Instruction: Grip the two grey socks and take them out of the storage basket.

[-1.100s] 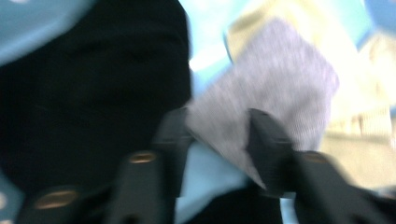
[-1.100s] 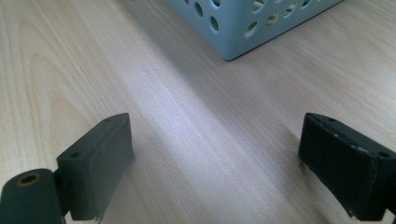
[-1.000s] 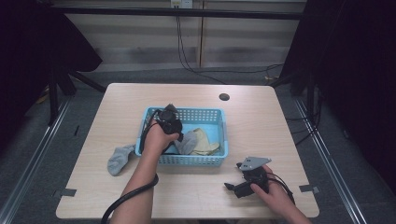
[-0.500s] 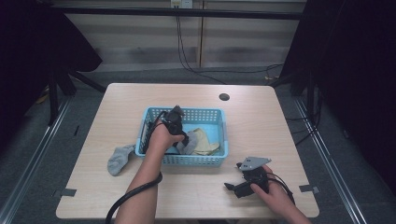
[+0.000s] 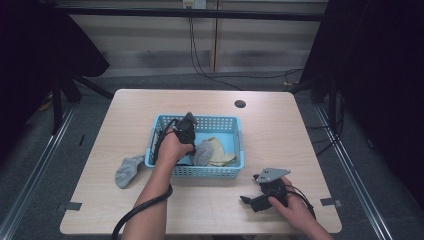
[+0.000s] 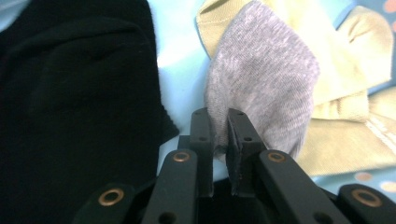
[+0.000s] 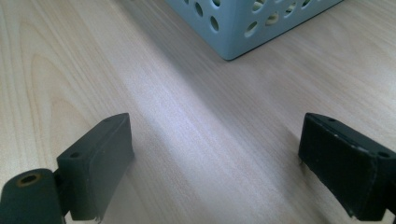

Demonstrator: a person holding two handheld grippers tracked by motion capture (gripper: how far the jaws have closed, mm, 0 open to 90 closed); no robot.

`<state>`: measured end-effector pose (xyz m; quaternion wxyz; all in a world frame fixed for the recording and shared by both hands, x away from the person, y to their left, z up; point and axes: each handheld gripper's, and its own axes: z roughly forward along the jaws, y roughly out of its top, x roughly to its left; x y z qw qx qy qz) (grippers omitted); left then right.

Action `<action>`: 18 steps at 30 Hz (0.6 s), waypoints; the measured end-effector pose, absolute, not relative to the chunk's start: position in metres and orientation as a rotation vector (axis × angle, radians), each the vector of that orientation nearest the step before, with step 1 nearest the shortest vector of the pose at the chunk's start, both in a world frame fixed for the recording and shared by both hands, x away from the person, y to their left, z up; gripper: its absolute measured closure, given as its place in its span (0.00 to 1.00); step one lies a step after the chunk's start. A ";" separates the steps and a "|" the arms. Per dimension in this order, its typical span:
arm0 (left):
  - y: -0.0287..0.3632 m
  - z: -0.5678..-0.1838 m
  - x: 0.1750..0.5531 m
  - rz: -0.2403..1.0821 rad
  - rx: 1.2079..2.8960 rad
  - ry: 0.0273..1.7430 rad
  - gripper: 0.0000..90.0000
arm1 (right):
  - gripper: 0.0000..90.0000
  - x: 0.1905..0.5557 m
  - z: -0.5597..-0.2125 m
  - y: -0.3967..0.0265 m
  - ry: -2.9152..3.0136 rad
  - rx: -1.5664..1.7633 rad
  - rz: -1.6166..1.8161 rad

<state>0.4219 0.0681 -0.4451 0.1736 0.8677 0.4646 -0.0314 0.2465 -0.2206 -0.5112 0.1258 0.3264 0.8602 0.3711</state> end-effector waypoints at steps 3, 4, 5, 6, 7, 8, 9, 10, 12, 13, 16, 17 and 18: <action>0.071 -0.438 0.421 -0.086 2.455 1.315 0.92 | 0.11 0.247 -0.511 -0.221 2.506 0.951 1.081; 0.071 -0.436 0.421 -0.085 2.454 1.312 0.92 | 0.11 0.246 -0.511 -0.221 2.506 0.952 1.081; 0.072 -0.434 0.420 -0.086 2.455 1.311 0.92 | 0.11 0.246 -0.511 -0.221 2.505 0.952 1.081; 0.073 -0.432 0.420 -0.081 2.456 1.312 0.92 | 0.11 0.247 -0.511 -0.221 2.505 0.950 1.080; 0.073 -0.429 0.420 -0.080 2.458 1.309 0.92 | 0.11 0.246 -0.511 -0.221 2.506 0.953 1.080; 0.074 -0.426 0.419 -0.082 2.456 1.313 0.92 | 0.11 0.246 -0.511 -0.221 2.506 0.953 1.080; 0.075 -0.423 0.419 -0.080 2.460 1.311 0.92 | 0.11 0.246 -0.511 -0.221 2.506 0.953 1.080; 0.076 -0.420 0.419 -0.078 2.459 1.312 0.92 | 0.11 0.247 -0.511 -0.221 2.506 0.951 1.080; 0.079 -0.413 0.419 -0.079 2.472 1.304 0.92 | 0.11 0.246 -0.511 -0.221 2.506 0.953 1.080; 0.080 -0.410 0.419 -0.082 2.471 1.305 0.92 | 0.11 0.246 -0.511 -0.221 2.507 0.954 1.080; 0.082 -0.400 0.418 -0.075 2.469 1.308 0.92 | 0.11 0.247 -0.511 -0.221 2.506 0.951 1.080; 0.083 -0.397 0.418 -0.073 2.470 1.302 0.92 | 0.11 0.246 -0.511 -0.221 2.506 0.954 1.080; 0.084 -0.395 0.417 -0.072 2.466 1.309 0.92 | 0.11 0.246 -0.511 -0.221 2.506 0.954 1.080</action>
